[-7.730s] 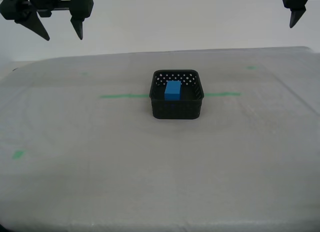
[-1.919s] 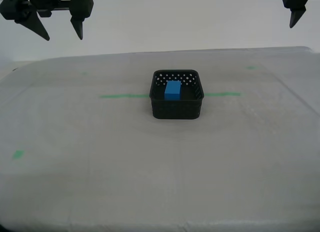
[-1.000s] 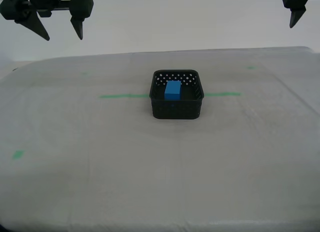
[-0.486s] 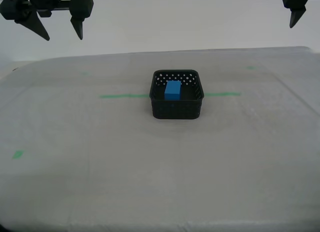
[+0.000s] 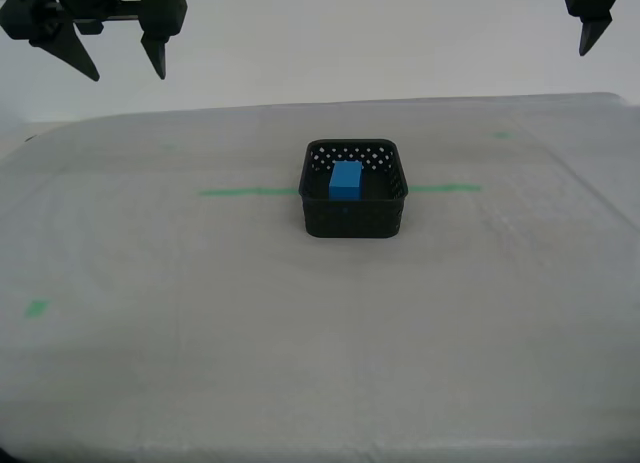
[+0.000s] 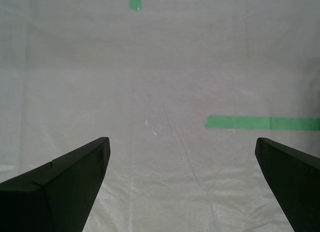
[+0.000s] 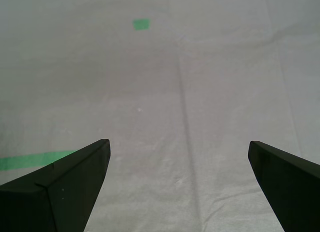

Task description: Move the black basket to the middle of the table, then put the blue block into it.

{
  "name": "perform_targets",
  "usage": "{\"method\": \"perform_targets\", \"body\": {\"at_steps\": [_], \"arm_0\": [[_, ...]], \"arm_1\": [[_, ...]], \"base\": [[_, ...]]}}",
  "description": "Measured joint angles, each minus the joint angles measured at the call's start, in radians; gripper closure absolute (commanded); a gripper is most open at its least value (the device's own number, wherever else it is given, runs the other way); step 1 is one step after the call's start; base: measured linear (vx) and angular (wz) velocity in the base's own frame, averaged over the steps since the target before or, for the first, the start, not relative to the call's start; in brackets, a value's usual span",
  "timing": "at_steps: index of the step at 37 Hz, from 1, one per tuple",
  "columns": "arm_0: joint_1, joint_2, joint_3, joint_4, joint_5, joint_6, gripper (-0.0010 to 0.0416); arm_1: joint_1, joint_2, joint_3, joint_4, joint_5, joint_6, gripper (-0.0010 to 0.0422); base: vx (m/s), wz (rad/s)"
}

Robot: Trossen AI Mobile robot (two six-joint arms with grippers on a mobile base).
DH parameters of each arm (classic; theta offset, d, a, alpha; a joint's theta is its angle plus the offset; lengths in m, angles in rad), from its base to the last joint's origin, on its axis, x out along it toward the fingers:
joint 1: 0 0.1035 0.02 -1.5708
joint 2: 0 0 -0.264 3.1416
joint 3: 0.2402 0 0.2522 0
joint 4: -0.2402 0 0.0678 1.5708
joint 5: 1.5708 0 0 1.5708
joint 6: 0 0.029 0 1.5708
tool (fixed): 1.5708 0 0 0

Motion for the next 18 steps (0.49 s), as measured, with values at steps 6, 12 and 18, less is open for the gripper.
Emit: {"method": "perform_targets", "body": {"at_steps": [6,12,18], "arm_0": [[-0.001,0.0,0.0,0.0,0.0,0.0,0.0019],[0.0,0.0,0.0,0.0,0.0,0.0,0.0018],[-0.001,0.0,0.0,0.0,0.0,0.0,0.0019]], "arm_1": [[0.0,0.0,0.0,0.0,0.0,0.0,0.0012],[0.0,0.0,0.0,0.0,0.0,0.0,0.0012],[0.0,0.0,0.0,0.0,0.0,0.0,0.0012]], "base": [[0.0,0.0],[0.0,0.0],[0.0,0.0]]}}
